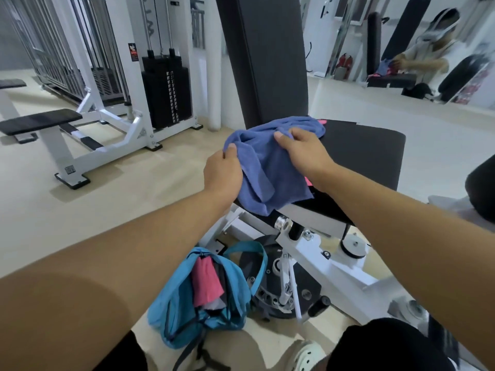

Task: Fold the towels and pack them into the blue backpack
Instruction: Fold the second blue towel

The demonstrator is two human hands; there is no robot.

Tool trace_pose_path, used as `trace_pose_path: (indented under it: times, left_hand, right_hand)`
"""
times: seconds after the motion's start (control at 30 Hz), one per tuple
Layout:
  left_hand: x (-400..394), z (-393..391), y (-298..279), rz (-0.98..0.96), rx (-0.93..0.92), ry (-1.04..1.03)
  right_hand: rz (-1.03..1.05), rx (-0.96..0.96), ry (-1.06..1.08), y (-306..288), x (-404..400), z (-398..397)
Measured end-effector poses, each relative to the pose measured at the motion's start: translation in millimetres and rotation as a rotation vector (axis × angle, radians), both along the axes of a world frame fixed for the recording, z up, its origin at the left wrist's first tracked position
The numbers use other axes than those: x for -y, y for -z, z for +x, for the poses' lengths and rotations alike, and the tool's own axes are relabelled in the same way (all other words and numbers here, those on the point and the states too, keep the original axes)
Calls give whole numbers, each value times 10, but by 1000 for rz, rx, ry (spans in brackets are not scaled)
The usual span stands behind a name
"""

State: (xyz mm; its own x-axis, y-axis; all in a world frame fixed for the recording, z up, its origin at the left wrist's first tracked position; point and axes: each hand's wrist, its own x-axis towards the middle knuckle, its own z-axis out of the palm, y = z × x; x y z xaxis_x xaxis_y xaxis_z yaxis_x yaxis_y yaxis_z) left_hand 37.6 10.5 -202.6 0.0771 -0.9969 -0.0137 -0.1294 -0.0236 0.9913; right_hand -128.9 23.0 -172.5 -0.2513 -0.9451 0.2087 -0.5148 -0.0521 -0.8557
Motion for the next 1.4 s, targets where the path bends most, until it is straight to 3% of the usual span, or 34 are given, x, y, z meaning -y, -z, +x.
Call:
trace_pose_path:
  times: [0.1,0.27,0.4,0.47,0.53,0.6,0.7,0.8,0.9,0.97,1.13,1.23,1.4]
  left_hand:
    - [-23,140,61,-41,-13,-54]
    - [-33,451,95,-125,-91,-186]
    - [60,650,21,-49,-310,-284]
    - [177,727,-22,50,-469,-279]
    - [246,792,-63,72,-511,-285]
    - [227,847,-81,37,-403,-260]
    - [203,889,69,-112,-9,-159]
    - [179,870,333,-125,28,-107]
    - [136,810,494,-77,65,-59]
    - [99,776,569,-1,29,33]
    - [54,684,678,62,240,393]
    - [167,750,679,-65,368,272]
    - [239,1153,739,-38,475,-138]
  right_hand:
    - [-170,-111,-25,-35,-130,130]
    - [86,-501,-116,208,-47,-9]
    - [56,-613,-55,457,-25,-138]
    - [33,-771,-16,502,10,-156]
    - [52,-897,-50,455,29,-154]
    - [95,-931,-54,392,63,-226]
    - [195,-1001,164,226,130,-576]
    - [243,-1091,543,87,76,-1098]
    - [367,-1011,697,26,80,-1362]
    - [403,-974,686,-19,150,-1229]
    - [2,-872,344,44,278,-362]
    - [46,-731,253,337,289,-174]
    - [156,-795,179,403,327,-250]
